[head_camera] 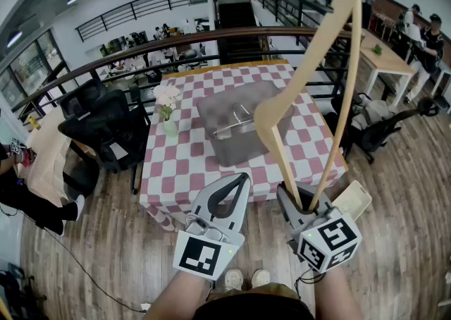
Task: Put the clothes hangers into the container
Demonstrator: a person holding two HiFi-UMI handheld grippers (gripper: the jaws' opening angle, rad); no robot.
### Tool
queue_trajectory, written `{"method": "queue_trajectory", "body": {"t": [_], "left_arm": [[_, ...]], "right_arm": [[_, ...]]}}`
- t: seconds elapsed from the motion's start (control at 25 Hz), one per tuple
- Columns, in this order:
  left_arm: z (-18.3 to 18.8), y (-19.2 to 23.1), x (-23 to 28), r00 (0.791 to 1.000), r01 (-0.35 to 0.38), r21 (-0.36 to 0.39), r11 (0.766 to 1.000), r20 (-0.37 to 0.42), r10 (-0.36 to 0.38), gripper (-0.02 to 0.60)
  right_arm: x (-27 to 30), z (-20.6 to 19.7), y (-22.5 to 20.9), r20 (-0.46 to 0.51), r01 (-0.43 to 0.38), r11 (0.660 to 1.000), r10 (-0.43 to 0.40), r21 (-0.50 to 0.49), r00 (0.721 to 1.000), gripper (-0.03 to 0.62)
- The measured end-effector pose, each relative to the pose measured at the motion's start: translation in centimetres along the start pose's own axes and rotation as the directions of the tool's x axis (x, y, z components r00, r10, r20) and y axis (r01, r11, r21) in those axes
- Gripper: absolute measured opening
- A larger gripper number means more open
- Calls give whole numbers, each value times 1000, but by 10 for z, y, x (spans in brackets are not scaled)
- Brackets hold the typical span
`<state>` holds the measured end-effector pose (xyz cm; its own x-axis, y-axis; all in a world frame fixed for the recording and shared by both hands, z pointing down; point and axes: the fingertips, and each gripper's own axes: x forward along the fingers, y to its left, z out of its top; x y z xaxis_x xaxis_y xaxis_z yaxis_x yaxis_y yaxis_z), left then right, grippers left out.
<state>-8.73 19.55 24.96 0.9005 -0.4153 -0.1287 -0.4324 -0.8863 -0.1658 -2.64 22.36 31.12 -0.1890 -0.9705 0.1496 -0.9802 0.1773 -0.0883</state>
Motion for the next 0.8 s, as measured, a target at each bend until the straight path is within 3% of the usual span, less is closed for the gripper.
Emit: {"method": "queue_trajectory", "body": {"t": [0.8], "left_arm": [[-3, -33, 12, 1000, -20, 27, 999, 6, 19, 8]], "right_arm": [[-23, -14, -19, 16, -35, 999, 34, 15, 999, 54]]}}
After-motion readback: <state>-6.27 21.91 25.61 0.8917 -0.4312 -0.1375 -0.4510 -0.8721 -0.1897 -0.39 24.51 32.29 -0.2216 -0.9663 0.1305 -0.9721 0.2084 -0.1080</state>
